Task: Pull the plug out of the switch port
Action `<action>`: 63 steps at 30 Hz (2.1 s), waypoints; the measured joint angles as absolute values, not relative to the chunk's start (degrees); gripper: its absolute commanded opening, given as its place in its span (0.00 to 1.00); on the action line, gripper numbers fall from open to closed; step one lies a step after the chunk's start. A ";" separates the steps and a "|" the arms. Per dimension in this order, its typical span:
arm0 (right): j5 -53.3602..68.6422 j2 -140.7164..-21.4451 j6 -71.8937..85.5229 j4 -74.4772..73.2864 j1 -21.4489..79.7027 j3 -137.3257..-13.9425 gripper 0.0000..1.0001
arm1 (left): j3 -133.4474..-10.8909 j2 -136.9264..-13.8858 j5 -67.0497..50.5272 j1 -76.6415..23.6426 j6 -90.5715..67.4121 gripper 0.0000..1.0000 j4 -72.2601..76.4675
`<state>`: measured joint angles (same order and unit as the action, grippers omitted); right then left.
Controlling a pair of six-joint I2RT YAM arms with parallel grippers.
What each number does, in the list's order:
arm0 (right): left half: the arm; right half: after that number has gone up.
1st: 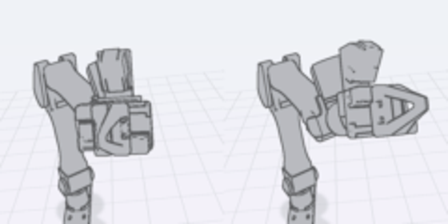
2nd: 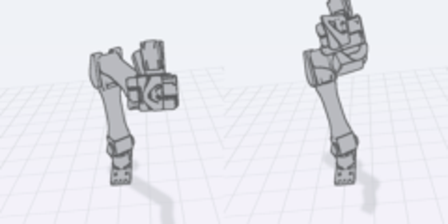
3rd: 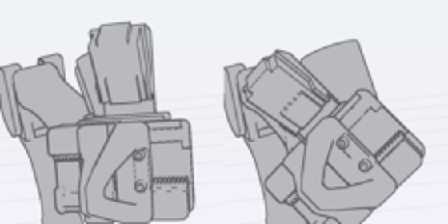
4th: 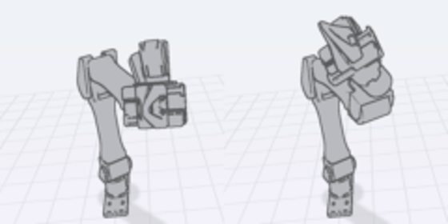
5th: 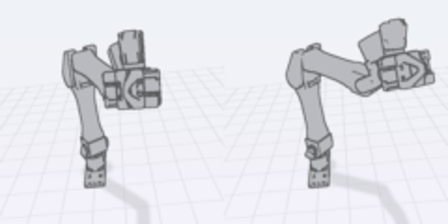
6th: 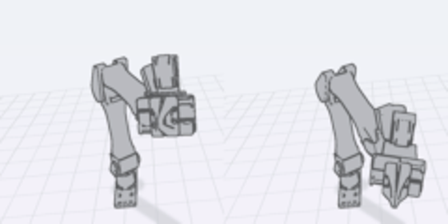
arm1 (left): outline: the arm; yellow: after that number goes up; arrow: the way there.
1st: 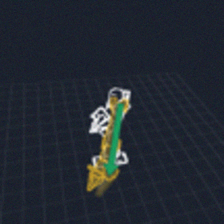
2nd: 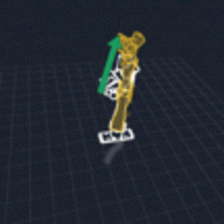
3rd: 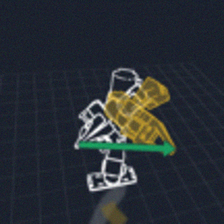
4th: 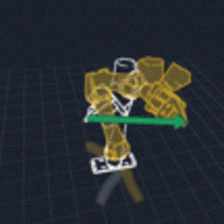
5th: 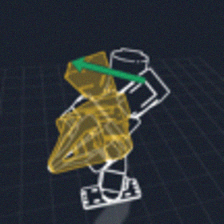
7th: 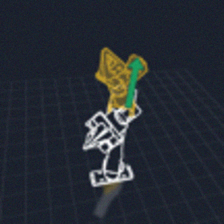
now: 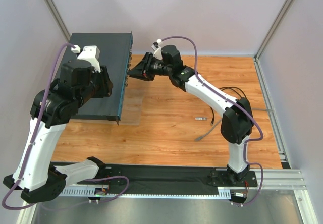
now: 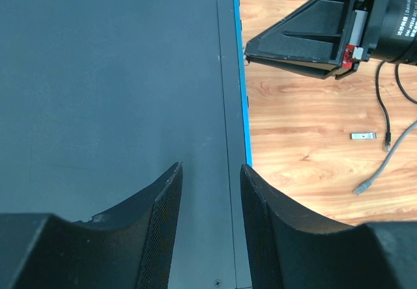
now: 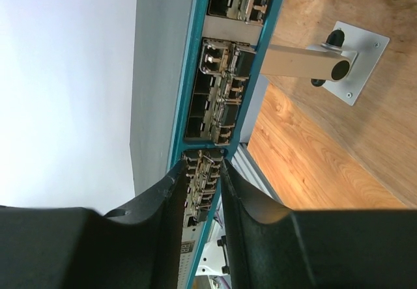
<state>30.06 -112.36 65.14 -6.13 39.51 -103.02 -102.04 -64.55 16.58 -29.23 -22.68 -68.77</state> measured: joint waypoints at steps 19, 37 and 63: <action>30.09 -111.11 66.19 -5.37 38.70 -100.27 0.28 | -101.60 -64.53 16.08 -28.80 -22.83 0.49 -68.75; 30.28 -111.44 66.02 -7.70 39.75 -102.85 0.24 | -101.38 -64.55 15.51 -28.40 -22.83 0.49 -68.75; 31.00 -112.33 65.71 -9.87 39.99 -104.64 0.20 | -101.38 -64.55 15.49 -28.08 -22.81 0.49 -68.73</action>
